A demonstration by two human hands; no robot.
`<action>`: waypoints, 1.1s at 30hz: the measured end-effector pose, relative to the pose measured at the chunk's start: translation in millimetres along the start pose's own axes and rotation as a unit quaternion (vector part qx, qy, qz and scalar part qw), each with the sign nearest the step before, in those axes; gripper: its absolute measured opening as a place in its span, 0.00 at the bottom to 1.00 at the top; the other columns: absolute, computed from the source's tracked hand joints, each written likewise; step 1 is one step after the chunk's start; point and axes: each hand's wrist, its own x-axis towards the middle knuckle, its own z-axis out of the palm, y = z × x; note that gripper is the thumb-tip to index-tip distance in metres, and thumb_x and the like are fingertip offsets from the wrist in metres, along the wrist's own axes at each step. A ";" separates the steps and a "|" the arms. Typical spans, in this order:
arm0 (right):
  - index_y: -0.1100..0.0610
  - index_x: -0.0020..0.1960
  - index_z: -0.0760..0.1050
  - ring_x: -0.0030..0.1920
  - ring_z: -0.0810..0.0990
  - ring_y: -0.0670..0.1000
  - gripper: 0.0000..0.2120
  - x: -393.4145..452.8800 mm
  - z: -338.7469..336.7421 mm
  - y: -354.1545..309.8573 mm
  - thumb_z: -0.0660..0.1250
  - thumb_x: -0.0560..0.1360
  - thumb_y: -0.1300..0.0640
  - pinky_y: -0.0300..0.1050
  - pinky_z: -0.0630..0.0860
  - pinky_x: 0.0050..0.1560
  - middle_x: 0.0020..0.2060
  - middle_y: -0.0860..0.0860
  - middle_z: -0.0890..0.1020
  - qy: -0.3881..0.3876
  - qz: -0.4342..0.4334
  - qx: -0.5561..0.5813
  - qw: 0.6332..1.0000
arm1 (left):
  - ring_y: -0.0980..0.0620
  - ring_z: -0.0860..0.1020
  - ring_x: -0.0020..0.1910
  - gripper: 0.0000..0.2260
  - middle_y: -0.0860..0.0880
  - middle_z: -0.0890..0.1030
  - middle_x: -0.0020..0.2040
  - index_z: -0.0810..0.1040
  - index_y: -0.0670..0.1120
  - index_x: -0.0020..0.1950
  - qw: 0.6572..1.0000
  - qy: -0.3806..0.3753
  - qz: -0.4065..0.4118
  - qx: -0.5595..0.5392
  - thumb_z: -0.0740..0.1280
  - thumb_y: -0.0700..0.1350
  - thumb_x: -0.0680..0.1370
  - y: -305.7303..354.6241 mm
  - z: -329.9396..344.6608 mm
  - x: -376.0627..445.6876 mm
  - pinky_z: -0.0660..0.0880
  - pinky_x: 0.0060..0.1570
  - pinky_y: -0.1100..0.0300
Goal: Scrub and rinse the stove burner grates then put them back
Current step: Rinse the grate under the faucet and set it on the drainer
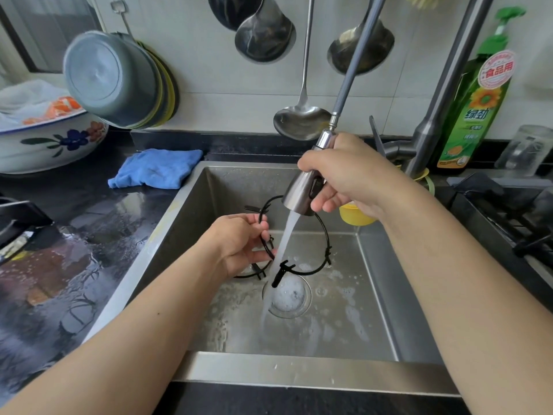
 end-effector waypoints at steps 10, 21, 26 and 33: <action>0.58 0.49 0.71 0.30 0.85 0.59 0.05 5.2 -0.3 2.8 0.67 0.76 0.59 0.46 0.78 0.29 0.47 0.63 0.77 0.001 -0.001 -0.006 1.000 | 0.54 0.74 0.32 0.11 0.47 0.76 0.38 0.77 0.39 0.51 1.000 -0.010 -0.009 -0.013 0.57 0.27 0.82 1.7 2.5 -5.8 0.84 0.42 0.43; 0.57 0.60 0.68 0.33 0.86 0.60 0.14 24.0 6.3 11.3 0.67 0.77 0.58 0.50 0.83 0.35 0.52 0.58 0.78 0.039 -0.004 0.039 0.998 | 0.53 0.73 0.34 0.10 0.46 0.76 0.37 0.79 0.38 0.55 0.995 -0.062 -0.026 0.077 0.61 0.28 0.81 -1.1 7.2 -10.6 0.83 0.49 0.41; 0.56 0.62 0.67 0.32 0.86 0.58 0.15 27.2 1.7 17.3 0.67 0.78 0.58 0.46 0.80 0.32 0.50 0.56 0.78 0.059 -0.004 0.025 0.998 | 0.53 0.72 0.32 0.12 0.47 0.76 0.37 0.79 0.39 0.53 0.990 -0.029 -0.016 0.137 0.59 0.28 0.82 -4.0 7.2 -9.3 0.83 0.44 0.45; 0.56 0.60 0.66 0.30 0.85 0.58 0.14 28.7 -17.2 25.2 0.64 0.76 0.57 0.49 0.83 0.32 0.53 0.57 0.76 0.101 0.021 -0.054 0.993 | 0.53 0.70 0.32 0.16 0.48 0.75 0.35 0.80 0.41 0.49 0.978 0.061 0.029 0.195 0.55 0.28 0.83 -6.3 4.5 -2.1 0.84 0.40 0.48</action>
